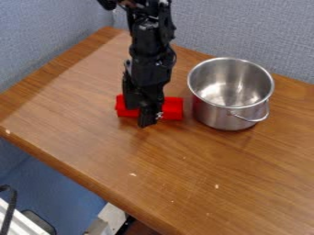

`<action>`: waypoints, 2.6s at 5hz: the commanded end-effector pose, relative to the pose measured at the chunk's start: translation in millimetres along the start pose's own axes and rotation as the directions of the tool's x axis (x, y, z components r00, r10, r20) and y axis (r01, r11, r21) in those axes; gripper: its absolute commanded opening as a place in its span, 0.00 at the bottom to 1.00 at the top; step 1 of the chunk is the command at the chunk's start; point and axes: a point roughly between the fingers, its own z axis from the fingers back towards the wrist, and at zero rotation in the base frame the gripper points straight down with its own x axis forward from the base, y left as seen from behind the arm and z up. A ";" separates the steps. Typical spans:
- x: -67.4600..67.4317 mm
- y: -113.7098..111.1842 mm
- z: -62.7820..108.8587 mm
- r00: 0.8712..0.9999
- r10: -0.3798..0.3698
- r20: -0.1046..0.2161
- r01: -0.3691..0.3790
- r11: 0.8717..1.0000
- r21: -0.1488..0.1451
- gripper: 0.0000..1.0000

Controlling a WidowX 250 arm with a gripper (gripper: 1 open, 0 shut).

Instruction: Put the red object in the metal pot

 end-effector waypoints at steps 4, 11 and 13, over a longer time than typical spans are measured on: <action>2.2 4.8 -4.0 1.000 0.029 -0.003 -0.029 1.000 0.008 0.00; 2.5 7.1 -12.5 0.996 0.093 -0.013 -0.093 0.996 0.001 0.00; 2.6 8.1 -14.3 0.993 0.114 -0.013 -0.114 0.994 -0.001 0.00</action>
